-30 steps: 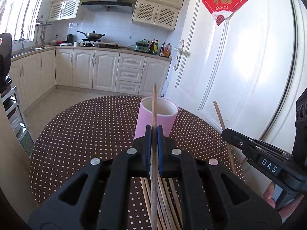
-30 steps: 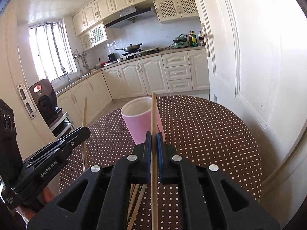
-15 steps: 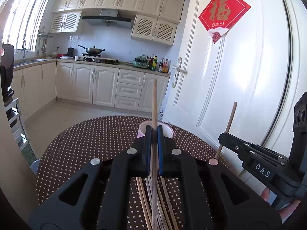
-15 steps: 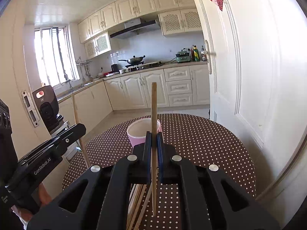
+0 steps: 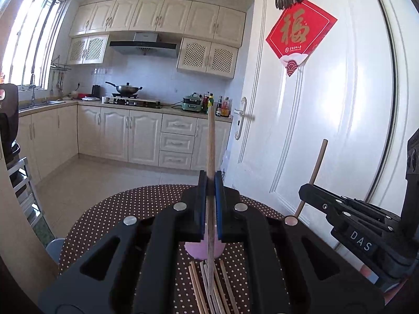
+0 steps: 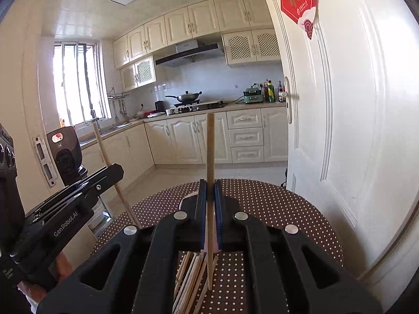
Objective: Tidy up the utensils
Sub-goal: 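Carry the chopstick with the left tool over the pink cup and lower it in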
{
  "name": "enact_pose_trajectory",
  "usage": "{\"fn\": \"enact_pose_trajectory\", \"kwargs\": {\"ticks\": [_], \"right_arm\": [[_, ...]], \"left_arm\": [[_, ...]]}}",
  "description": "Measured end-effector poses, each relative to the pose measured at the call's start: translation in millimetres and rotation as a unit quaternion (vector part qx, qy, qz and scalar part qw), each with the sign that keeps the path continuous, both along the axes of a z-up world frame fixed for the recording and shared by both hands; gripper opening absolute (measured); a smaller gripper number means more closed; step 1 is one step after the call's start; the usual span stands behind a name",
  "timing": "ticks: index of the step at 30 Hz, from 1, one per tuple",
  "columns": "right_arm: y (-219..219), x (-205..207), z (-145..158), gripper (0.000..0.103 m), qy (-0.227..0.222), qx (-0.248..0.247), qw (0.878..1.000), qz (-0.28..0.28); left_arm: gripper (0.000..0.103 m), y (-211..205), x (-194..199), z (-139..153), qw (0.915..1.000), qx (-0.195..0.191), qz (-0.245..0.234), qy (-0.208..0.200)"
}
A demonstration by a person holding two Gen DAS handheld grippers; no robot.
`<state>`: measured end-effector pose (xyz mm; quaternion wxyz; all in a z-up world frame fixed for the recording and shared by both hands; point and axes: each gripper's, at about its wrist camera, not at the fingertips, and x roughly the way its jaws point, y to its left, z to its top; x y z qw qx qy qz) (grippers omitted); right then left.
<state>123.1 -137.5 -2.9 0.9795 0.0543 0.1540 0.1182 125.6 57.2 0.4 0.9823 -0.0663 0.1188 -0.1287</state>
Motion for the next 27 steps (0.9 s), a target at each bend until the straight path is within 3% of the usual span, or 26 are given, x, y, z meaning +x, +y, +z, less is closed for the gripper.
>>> {"fn": "enact_pose_trajectory", "kwargs": {"ticks": [11,27], "right_arm": [[-0.1,9.3,27.0,0.005,-0.037,0.003,0.999,-0.005],[2.2,30.1,57.1,0.005,-0.078,0.007,0.997,0.000]], "left_arm": [[0.006,9.1,14.0,19.3,0.9996,-0.001,0.026,-0.013],[0.006,5.4,23.1,54.0,0.9980,-0.005,0.027,-0.056]]}}
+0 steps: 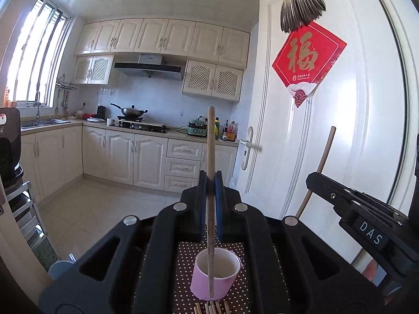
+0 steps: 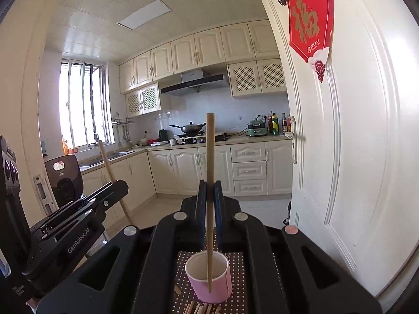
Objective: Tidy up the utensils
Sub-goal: 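Carry the chopstick with the left tool over the pink cup and lower it in, then open the left tool to release the chopstick into the pink cup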
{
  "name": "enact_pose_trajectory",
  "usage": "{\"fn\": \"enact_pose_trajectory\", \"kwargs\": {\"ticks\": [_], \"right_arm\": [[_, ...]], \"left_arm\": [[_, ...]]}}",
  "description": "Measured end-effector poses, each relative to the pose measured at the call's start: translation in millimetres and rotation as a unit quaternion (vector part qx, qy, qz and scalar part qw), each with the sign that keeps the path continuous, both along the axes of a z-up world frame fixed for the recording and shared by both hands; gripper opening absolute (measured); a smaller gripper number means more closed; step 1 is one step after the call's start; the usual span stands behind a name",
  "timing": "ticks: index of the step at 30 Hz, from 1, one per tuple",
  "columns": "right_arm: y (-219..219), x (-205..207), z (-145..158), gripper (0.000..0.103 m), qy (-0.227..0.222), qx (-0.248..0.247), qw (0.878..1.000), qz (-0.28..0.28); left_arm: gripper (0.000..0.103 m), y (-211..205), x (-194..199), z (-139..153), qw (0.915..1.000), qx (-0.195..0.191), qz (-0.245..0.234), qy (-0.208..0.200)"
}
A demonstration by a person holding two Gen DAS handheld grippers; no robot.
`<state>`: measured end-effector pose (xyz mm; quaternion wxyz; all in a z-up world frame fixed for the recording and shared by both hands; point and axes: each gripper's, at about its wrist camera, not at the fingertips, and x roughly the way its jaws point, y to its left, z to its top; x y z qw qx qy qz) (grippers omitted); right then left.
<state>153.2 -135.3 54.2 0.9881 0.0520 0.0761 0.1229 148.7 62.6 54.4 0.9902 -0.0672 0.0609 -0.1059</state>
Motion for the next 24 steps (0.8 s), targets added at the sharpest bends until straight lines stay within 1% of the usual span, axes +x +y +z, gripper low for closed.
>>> {"fn": "enact_pose_trajectory", "kwargs": {"ticks": [5,10,12,16,20,24], "right_arm": [[-0.1,10.3,2.3,0.005,-0.002,0.003,1.000,0.000],[-0.1,20.2,6.0,0.005,-0.005,0.005,1.000,0.001],[-0.2,23.9,7.1,0.005,-0.005,0.005,1.000,0.001],[-0.7,30.3,7.2,0.005,-0.007,0.007,1.000,0.004],[-0.7,37.6,0.6,0.005,-0.004,0.011,1.000,0.002],[-0.9,50.3,-12.0,0.005,0.017,0.019,1.000,0.005]], "left_arm": [[0.006,-2.1,11.0,2.4,1.0000,-0.008,-0.004,0.003],[0.006,-6.3,20.4,6.0,1.0000,-0.004,-0.003,-0.003],[0.006,-7.5,24.8,8.3,0.9999,-0.009,-0.011,-0.001],[0.006,-10.5,29.2,12.9,0.9999,-0.005,-0.005,-0.014],[0.006,-15.7,40.1,12.8,0.9999,-0.002,-0.004,-0.011],[0.006,-20.3,51.9,3.7,1.0000,0.004,-0.006,0.002]]}}
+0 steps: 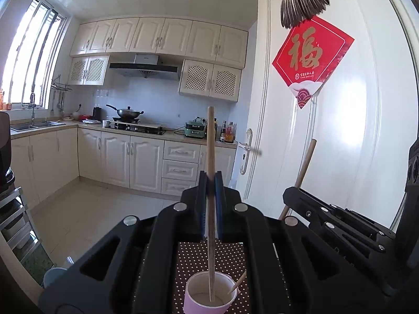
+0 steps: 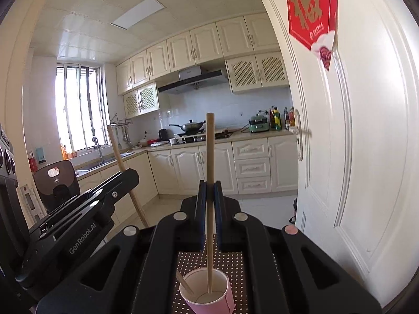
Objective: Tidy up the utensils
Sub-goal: 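Open the left tool to release the chopstick into the pink cup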
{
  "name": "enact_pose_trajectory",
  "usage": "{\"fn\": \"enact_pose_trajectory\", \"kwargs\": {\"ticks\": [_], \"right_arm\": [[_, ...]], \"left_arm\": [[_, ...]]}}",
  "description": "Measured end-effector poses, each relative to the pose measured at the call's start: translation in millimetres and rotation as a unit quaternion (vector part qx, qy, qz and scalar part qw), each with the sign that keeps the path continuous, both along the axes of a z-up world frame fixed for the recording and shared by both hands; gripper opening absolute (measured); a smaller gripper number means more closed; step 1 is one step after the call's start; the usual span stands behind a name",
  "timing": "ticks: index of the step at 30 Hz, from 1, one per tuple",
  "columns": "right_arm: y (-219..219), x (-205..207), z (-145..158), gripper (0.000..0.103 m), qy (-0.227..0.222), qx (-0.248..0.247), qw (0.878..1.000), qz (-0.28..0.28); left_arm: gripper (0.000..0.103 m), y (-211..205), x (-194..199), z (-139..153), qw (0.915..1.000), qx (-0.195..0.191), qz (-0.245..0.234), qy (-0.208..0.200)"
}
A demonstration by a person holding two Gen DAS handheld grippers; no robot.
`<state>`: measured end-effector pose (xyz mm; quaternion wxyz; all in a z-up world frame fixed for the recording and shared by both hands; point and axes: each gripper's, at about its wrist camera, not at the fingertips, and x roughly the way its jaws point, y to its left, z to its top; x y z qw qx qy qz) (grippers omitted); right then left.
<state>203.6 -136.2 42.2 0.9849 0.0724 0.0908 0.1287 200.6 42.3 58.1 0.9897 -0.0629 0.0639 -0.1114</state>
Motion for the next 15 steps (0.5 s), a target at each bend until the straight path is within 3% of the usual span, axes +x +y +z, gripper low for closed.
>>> {"fn": "enact_pose_trajectory", "kwargs": {"ticks": [15], "right_arm": [[8.0,40.7,-41.6,0.005,0.068,-0.013,0.998,0.004]], "left_arm": [[0.006,3.1,55.1,-51.4,0.9960,0.000,-0.001,0.090]]}}
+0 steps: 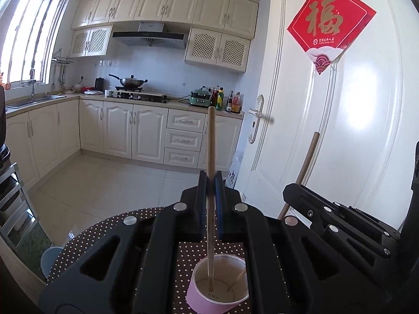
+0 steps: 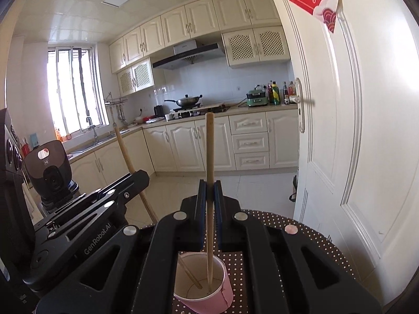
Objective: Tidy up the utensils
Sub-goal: 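Open the left tool to release the chopstick into the pink cup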
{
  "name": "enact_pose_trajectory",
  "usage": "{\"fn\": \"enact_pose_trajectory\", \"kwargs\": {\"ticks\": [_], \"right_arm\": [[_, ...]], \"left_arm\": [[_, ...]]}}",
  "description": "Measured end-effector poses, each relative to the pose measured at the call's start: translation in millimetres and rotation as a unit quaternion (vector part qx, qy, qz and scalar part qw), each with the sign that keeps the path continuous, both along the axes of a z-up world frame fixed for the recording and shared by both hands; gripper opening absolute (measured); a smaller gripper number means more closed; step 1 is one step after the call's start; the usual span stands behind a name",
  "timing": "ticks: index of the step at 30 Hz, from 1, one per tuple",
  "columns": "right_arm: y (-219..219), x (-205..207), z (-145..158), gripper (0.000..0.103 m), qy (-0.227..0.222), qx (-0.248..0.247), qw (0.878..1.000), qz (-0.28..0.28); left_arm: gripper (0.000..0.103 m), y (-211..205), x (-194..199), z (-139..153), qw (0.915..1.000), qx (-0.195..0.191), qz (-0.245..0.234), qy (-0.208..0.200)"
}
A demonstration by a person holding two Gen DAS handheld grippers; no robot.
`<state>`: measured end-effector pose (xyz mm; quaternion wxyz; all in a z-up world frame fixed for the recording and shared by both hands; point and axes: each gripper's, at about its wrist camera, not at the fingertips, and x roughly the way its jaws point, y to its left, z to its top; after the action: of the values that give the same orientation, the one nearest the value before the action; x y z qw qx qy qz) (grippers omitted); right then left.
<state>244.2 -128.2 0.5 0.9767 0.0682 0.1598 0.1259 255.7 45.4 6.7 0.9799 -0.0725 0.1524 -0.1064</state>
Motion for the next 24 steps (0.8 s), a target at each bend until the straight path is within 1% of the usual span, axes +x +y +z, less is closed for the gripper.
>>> {"fn": "enact_pose_trajectory", "kwargs": {"ticks": [1,7,11,17,21,22,23,24], "right_arm": [[0.2,2.1,-1.8,0.005,0.006,-0.003,1.000,0.012],[0.4,16.7,-19.8,0.005,0.046,-0.009,0.999,0.014],[-1.6,24.1,-29.3,0.005,0.069,-0.009,0.998,0.013],[-3.9,25.1,-29.1,0.006,0.077,-0.005,0.997,0.011],[-5.1,28.5,-28.8,0.007,0.085,-0.002,0.996,0.017],[-5.1,28.7,-29.4,0.009,0.087,0.000,0.996,0.017],[-4.9,29.5,-30.0,0.014,0.090,0.000,0.996,0.017],[-4.6,29.8,-30.2,0.023,0.093,0.000,0.996,0.016]], "left_arm": [[0.006,0.0,2.3,-3.1,1.0000,0.000,-0.004,0.007],[0.006,-0.8,11.9,-25.1,0.9992,0.003,-0.011,0.037],[0.006,-2.2,8.5,-27.6,0.9994,0.009,-0.017,0.031],[0.007,0.6,11.2,-29.1,0.9993,0.002,-0.021,0.032],[0.007,-0.5,13.6,-31.2,0.9984,0.008,-0.042,0.038],[0.007,-1.4,13.5,-32.0,0.9982,0.012,-0.044,0.038],[0.007,-3.2,13.8,-33.6,0.9980,0.020,-0.045,0.041],[0.007,-4.6,14.6,-35.0,0.9978,0.027,-0.041,0.043]]}}
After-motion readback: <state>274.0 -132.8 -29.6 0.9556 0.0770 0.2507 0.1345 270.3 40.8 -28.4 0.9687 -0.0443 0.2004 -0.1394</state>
